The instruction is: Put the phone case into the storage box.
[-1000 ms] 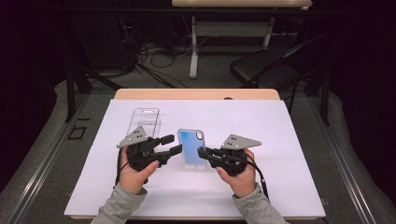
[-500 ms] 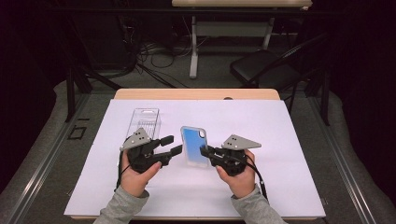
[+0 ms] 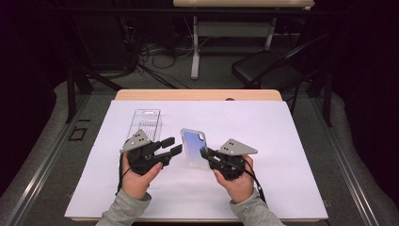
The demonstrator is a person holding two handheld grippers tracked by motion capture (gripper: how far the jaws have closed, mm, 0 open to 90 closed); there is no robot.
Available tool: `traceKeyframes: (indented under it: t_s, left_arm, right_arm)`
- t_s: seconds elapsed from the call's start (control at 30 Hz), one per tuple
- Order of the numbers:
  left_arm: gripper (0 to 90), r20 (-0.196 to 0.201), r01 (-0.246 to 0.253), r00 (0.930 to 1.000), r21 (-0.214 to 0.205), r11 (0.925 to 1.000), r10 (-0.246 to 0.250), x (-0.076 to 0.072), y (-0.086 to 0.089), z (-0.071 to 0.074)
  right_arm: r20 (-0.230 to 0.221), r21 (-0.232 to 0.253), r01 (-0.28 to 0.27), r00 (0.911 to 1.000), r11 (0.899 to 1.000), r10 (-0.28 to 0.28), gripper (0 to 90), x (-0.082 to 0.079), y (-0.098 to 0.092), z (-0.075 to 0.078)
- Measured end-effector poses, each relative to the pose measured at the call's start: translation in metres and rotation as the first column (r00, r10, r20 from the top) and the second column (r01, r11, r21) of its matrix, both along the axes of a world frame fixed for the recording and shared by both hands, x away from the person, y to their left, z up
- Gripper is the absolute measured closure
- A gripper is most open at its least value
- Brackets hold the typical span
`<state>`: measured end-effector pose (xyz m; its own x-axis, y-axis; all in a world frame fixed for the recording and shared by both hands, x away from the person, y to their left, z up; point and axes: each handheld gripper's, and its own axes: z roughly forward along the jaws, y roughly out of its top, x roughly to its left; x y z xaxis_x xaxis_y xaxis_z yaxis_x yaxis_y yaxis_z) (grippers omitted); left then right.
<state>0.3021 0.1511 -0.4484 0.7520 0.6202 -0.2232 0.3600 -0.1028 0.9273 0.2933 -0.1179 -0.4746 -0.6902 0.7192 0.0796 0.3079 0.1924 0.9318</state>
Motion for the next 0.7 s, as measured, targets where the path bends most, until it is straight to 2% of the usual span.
traceKeyframes:
  t_s: [0.3, 0.6, 0.7]
  left_arm:
    - [62.8, -0.006, -0.043, 0.9991, -0.026, 0.9987, 0.043, -0.001, 0.003, -0.002]
    - [63.9, -0.019, -0.089, 0.9959, -0.021, 0.9958, 0.088, 0.003, 0.003, -0.007]
    - [64.5, -0.023, -0.098, 0.9949, -0.021, 0.9950, 0.098, 0.005, 0.003, -0.007]
  right_arm:
    - [-0.015, -0.010, 0.028, 0.9995, 1.000, -0.028, 82.1, -0.004, 0.009, -0.006]
    - [-0.019, -0.022, 0.037, 0.9991, 0.999, -0.037, 82.1, -0.007, 0.017, -0.011]
    - [-0.007, -0.026, 0.052, 0.9986, 0.998, -0.052, 82.1, -0.007, 0.018, -0.010]
